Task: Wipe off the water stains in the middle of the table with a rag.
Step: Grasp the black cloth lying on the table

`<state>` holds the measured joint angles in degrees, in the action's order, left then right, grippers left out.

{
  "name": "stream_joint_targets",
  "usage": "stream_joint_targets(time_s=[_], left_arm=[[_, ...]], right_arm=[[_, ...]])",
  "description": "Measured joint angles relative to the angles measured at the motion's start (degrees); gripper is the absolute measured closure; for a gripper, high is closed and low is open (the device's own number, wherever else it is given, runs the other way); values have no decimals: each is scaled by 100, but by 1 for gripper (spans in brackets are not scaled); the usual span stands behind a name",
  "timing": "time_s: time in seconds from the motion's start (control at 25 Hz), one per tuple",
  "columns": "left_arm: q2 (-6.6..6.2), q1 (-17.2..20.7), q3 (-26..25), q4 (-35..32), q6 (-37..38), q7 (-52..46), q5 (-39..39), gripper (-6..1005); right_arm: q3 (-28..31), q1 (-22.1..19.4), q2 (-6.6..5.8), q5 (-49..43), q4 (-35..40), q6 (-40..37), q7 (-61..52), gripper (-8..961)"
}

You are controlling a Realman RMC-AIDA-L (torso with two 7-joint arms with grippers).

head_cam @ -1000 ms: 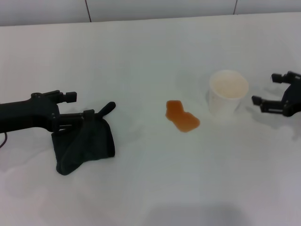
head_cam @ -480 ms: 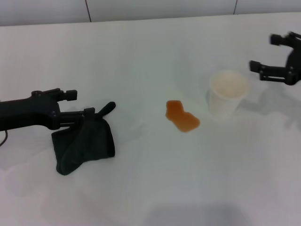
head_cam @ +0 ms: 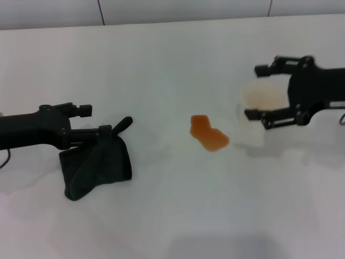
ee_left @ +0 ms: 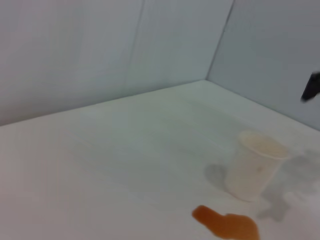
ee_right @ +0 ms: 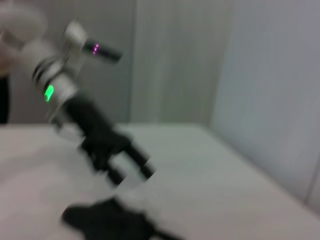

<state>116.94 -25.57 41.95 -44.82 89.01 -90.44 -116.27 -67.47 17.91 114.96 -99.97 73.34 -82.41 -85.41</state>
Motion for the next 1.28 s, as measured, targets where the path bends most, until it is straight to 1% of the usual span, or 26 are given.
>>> stream_joint_targets(time_s=[0.16, 0.24, 0.4, 0.52, 0.56, 0.64, 0.72, 0.84, 0.96, 1.04, 1.16, 1.28], left_arm=[[-47, -33, 24, -177, 302, -277, -1, 111], [-62, -34, 26, -434, 567, -573, -26, 111], [-67, -44, 87, -1422, 1089, -1505, -335, 111], [-69, -81, 319, -2322, 1417, -2217, -607, 111], [-69, -131, 435, -2612, 1519, -2466, -699, 111], [-75, -291, 648, -2971, 1626, -2973, -926, 111], [-104, -515, 862, -3198, 1699, -3440, -1164, 111], [-190, -897, 1098, -3251, 1743, -4112, -1549, 112], [-257, -1172, 1199, -3053, 1749, -4537, -1891, 111], [-276, -1324, 1210, -2833, 1726, -4662, -2116, 111], [-258, -1572, 1215, -2441, 1657, -4725, -2471, 112], [-196, -1802, 1273, -2044, 1540, -4756, -2830, 112]], right_arm=[[-154, 267, 13, -600, 23, 13, -250, 81], [-162, 356, 19, -772, 29, 24, -363, 81], [-151, 381, 19, -833, 12, 80, -374, 81], [-159, 382, 20, -838, -15, 188, -356, 81], [-161, 382, 22, -838, -18, 209, -354, 81], [-161, 370, 23, -840, -24, 257, -352, 81], [-170, 357, 23, -839, -25, 312, -351, 81], [-255, 338, 25, -827, -31, 421, -350, 81], [-414, 323, 29, -816, -31, 583, -349, 81], [-506, 310, 34, -799, -31, 677, -348, 81], [-543, 290, 37, -791, -25, 728, -347, 81], [-545, 292, 36, -791, -32, 736, -342, 81]])
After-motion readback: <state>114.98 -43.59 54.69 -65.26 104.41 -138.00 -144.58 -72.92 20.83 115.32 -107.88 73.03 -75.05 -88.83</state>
